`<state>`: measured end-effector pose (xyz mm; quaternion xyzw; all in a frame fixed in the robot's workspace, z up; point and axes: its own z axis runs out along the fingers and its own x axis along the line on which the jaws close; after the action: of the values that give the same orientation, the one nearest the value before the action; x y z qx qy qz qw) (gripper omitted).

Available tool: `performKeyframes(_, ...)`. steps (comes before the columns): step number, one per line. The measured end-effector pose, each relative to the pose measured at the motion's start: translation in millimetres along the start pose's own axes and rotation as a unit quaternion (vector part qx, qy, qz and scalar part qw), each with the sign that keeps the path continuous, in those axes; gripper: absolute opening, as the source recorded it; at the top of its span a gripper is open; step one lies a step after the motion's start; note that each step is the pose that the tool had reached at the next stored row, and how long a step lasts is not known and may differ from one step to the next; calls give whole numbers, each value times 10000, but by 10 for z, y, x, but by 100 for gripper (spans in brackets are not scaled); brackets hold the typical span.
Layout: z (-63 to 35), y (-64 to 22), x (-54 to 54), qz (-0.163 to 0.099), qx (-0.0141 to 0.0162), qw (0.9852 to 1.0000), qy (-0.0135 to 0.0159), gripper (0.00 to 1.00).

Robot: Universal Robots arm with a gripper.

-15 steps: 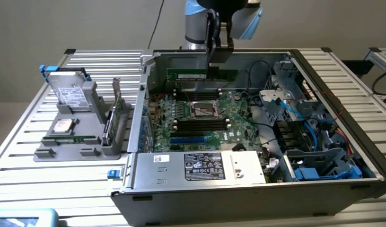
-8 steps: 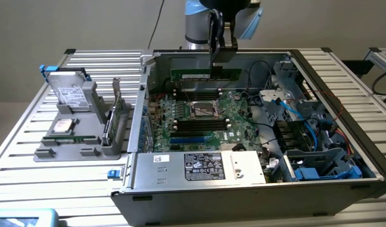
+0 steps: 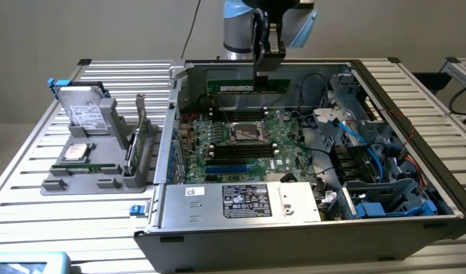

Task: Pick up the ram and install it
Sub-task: 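Pick up the ram and move it above insertion slot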

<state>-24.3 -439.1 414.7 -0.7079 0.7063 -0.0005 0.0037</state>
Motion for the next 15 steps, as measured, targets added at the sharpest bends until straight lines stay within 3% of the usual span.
performKeyframes(5,16,-1,-185,-1,4,10000,37,13)
performKeyframes(10,67,-2,-385,-1,4,10000,96,13)
performKeyframes(15,92,-3,-407,-2,4,9999,110,13)
